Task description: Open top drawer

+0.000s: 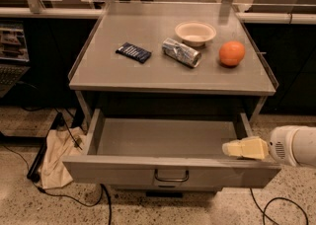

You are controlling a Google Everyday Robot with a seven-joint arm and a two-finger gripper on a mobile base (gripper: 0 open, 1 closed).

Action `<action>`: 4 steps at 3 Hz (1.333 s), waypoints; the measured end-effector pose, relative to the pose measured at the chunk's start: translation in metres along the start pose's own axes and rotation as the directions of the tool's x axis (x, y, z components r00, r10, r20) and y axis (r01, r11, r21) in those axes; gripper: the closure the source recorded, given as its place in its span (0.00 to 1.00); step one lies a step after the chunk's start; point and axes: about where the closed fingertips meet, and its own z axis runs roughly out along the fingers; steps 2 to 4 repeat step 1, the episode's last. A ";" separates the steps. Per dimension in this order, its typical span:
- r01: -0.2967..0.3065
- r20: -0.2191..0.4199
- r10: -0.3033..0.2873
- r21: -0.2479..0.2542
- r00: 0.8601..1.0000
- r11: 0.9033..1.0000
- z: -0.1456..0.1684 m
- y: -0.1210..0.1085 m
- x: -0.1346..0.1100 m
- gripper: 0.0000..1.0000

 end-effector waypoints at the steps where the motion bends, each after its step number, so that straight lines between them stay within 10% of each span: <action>1: 0.000 0.000 0.000 0.000 1.000 1.000 0.000 0.000 0.000 0.00; 4: 0.000 0.000 0.000 0.000 1.000 1.000 0.000 0.000 0.000 0.00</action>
Offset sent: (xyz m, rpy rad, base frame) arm 0.0000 0.0000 0.0000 0.0000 0.0000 0.0000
